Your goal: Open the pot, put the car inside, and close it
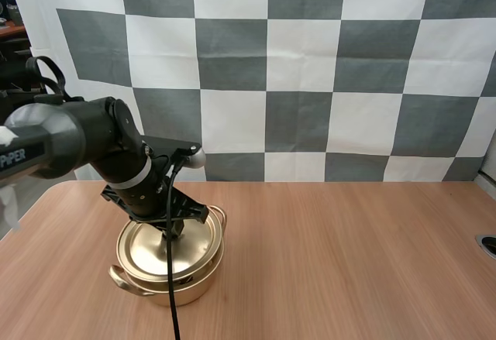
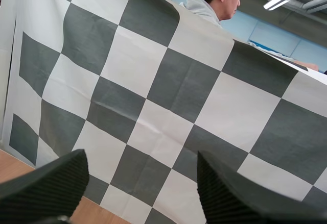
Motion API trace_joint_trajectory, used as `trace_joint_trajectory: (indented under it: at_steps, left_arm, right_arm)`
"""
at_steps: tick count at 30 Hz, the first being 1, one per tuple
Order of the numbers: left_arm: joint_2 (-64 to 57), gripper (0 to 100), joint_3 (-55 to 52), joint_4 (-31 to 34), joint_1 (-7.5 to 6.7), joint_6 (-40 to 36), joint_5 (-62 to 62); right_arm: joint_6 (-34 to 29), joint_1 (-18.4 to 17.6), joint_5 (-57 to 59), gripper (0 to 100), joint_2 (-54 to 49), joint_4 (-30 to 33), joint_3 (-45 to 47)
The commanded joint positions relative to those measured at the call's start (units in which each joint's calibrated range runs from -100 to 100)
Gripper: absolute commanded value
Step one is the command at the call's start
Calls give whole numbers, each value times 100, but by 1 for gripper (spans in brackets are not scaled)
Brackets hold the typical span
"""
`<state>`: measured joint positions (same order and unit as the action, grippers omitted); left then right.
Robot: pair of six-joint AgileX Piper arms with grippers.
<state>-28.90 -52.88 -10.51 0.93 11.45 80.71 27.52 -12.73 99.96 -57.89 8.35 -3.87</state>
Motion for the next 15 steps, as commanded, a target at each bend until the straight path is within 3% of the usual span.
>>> trace_joint_trajectory:
  at_steps: [1,15]
  left_arm:
    - [41,0,-2,-41,-2,55,8]
    - [405,0,-2,-247,-2,172,6]
  right_arm:
    - [2,2,4,100,-5,6,0]
    - [2,2,4,100,-5,6,0]
